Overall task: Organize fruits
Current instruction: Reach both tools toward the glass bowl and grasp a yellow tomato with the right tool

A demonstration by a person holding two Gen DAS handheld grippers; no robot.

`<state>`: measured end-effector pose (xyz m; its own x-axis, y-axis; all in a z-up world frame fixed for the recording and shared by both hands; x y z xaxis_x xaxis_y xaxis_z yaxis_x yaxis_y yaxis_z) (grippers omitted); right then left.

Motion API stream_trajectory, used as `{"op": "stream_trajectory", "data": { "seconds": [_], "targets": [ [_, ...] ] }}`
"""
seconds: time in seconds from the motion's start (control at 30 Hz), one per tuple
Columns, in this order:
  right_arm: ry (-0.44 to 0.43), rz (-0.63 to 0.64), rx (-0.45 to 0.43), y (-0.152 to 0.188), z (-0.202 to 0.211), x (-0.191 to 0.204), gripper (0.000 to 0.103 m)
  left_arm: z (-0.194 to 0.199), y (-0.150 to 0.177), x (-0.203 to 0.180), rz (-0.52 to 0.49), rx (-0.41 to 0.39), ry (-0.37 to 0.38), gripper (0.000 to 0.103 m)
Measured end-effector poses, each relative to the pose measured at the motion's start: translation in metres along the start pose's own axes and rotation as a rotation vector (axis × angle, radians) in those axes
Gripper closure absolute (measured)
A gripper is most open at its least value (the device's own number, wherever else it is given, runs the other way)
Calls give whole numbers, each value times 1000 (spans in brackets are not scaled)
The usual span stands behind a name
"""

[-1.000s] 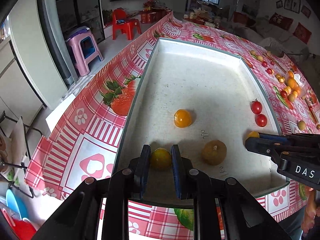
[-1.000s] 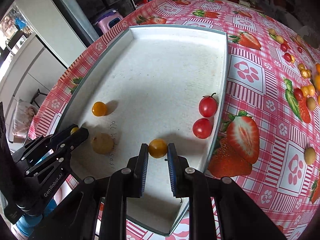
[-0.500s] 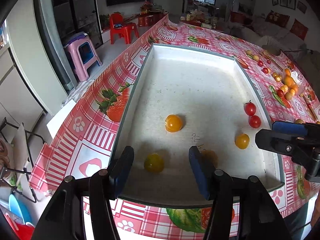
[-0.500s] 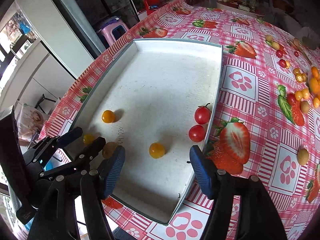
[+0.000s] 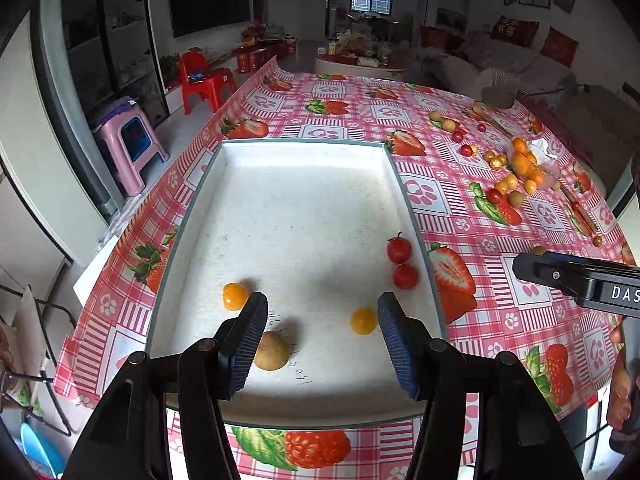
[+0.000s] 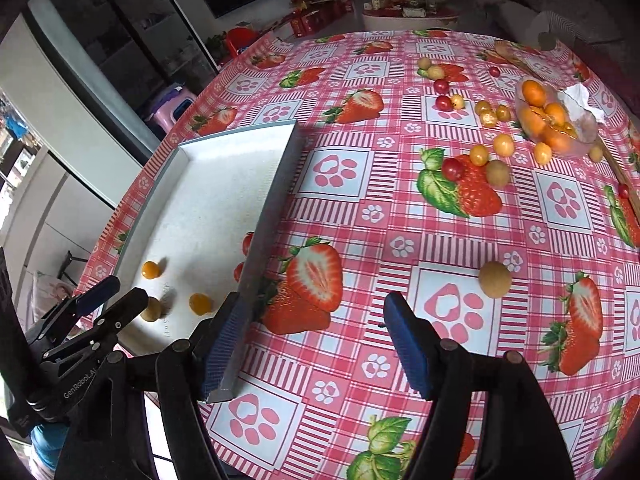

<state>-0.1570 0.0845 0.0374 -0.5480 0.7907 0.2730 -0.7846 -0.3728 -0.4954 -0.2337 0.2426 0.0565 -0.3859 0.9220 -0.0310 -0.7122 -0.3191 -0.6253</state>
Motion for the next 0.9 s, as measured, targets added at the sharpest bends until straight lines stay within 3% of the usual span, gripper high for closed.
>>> {"op": "stream_trajectory", "data": {
  "seconds": [0.4, 0.63, 0.9],
  "targets": [
    [105, -217, -84, -16, 39, -122, 28, -6, -47, -110, -153, -1, 110, 44],
    [172, -293, -101, -40, 38, -179, 28, -56, -69, -156, -176, 60, 124, 44],
    [203, -375, -125, -54, 1, -216, 28, -119, -89, -178, -138, 109, 112, 44]
  ]
}}
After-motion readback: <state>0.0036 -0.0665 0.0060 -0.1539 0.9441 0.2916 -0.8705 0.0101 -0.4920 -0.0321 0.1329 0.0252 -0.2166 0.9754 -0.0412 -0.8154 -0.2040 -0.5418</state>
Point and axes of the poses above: each gripper's, at about its wrist camera, not at the fingertips, and z roughly against the way its jaws point, x to its left, y to its underside, the point moved 2 cm from there along -z, roughly the way its jaws point
